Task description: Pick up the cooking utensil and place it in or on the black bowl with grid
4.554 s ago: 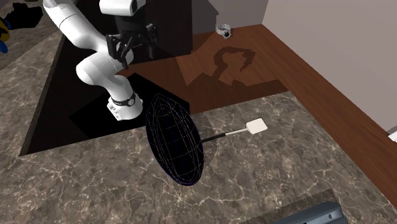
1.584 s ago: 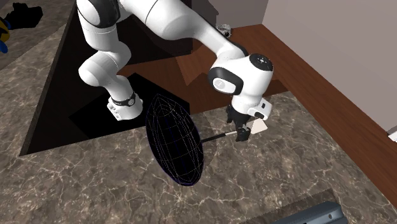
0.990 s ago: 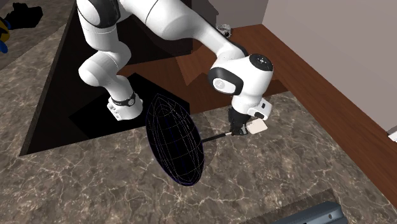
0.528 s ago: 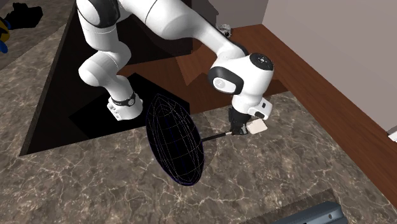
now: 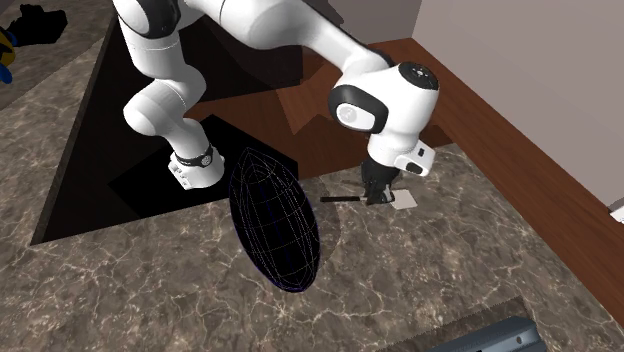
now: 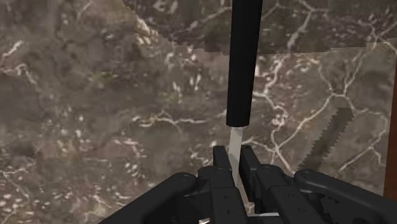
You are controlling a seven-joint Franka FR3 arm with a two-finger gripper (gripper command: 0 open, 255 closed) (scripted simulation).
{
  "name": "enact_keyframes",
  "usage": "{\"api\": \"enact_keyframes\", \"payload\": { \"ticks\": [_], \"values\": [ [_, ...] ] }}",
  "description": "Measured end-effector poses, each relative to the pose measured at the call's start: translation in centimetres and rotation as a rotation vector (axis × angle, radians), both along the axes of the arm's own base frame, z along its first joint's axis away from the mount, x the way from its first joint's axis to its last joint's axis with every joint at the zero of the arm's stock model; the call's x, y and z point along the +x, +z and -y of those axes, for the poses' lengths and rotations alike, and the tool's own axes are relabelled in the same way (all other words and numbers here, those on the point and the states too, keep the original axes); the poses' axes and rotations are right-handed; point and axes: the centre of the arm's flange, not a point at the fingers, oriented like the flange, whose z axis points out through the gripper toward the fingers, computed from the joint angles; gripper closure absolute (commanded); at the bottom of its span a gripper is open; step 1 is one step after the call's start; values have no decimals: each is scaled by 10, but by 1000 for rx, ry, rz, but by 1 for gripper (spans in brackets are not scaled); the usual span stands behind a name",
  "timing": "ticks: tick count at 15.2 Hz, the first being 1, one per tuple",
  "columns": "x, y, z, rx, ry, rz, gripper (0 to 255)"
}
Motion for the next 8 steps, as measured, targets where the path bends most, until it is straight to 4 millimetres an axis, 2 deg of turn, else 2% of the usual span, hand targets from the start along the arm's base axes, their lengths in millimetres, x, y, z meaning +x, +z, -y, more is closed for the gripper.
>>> {"api": "enact_keyframes", "payload": {
  "ticks": [8],
  "values": [
    [-1, 42, -1, 0, 0, 0, 255]
  ]
}}
